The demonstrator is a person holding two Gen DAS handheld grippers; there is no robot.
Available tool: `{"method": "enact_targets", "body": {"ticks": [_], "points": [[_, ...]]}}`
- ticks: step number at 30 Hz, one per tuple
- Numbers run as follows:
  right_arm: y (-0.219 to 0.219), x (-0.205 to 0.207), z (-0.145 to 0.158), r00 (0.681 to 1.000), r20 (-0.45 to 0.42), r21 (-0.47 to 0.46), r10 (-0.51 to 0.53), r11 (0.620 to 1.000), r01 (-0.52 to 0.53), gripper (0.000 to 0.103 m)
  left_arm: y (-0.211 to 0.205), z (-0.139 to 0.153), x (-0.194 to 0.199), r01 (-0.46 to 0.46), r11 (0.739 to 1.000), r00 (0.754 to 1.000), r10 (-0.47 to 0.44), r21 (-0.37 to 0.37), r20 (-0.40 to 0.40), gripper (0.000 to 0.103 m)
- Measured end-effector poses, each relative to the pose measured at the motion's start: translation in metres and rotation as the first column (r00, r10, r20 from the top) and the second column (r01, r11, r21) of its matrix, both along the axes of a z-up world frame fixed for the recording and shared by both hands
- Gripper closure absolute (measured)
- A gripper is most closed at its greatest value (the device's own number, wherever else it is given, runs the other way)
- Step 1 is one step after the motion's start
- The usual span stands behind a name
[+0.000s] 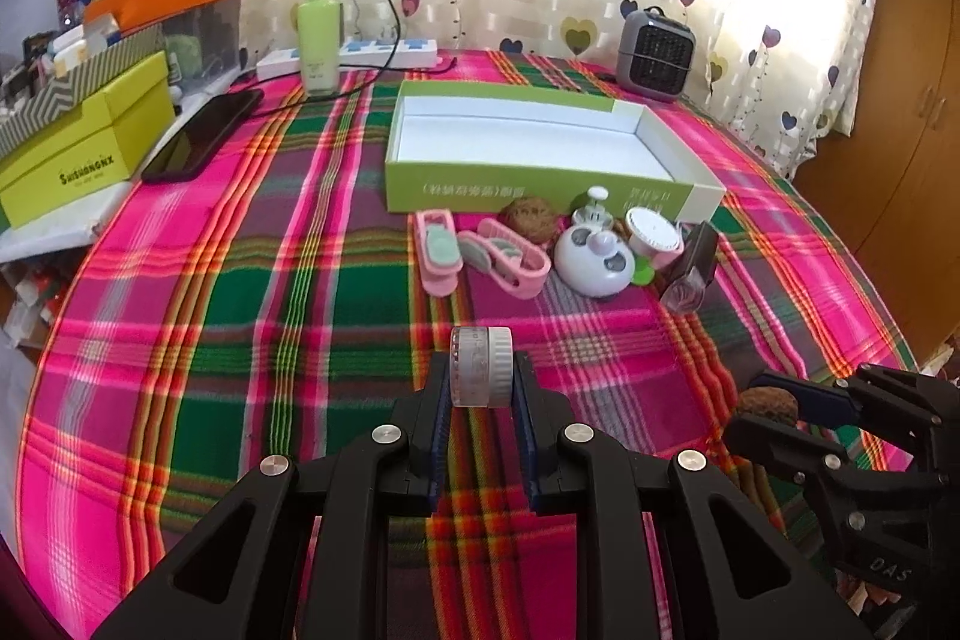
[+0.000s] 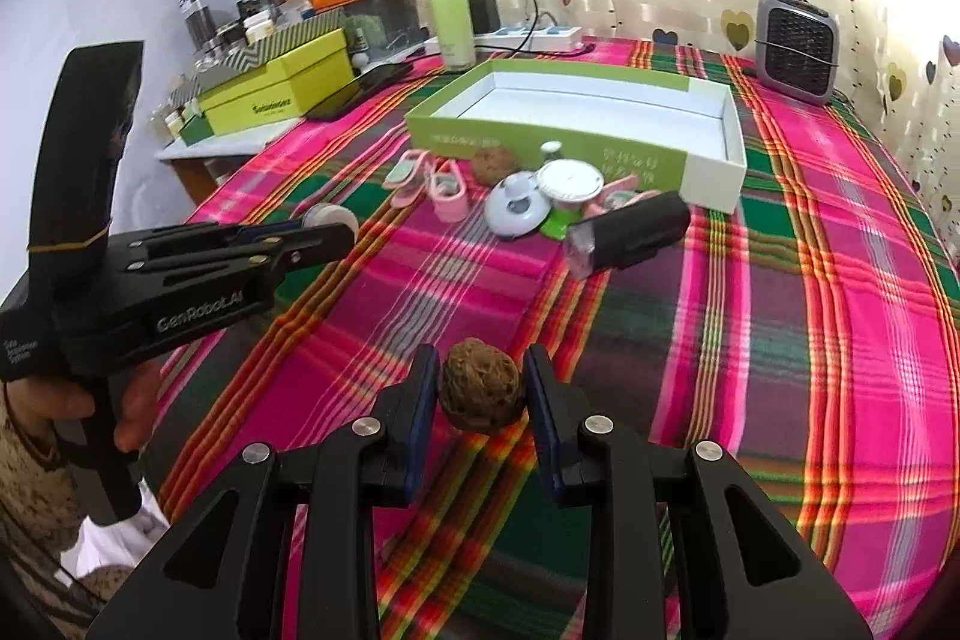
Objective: Organize objects
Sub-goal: 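Close the left tool on the white round jar while the right tool lifts the walnut, then carry the jar and walnut into the white box and open both tools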
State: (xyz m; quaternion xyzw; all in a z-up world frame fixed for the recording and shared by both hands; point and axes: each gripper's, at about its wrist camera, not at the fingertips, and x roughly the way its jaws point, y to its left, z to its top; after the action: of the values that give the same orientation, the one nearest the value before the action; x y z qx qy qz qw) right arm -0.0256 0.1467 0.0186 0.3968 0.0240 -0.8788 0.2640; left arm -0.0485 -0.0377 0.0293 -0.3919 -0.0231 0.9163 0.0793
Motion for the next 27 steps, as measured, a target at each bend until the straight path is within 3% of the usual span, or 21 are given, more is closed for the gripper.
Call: {"method": "enact_targets", "body": {"ticks": [15,27], "points": [[0.010,-0.062,0.029,0.995,-0.059,-0.014,-0.079,0.997,0.079,0.073,0.011,0.025,-0.047,0.020,1.000,0.998,-0.020,0.008,-0.052,0.085],[0.008,-0.119,0.035,0.992,-0.064,0.005,-0.112,0.994,0.112,0.073,0.016,0.027,-0.100,0.025,1.000,0.998,-0.025,0.009,-0.049,0.085]]}}
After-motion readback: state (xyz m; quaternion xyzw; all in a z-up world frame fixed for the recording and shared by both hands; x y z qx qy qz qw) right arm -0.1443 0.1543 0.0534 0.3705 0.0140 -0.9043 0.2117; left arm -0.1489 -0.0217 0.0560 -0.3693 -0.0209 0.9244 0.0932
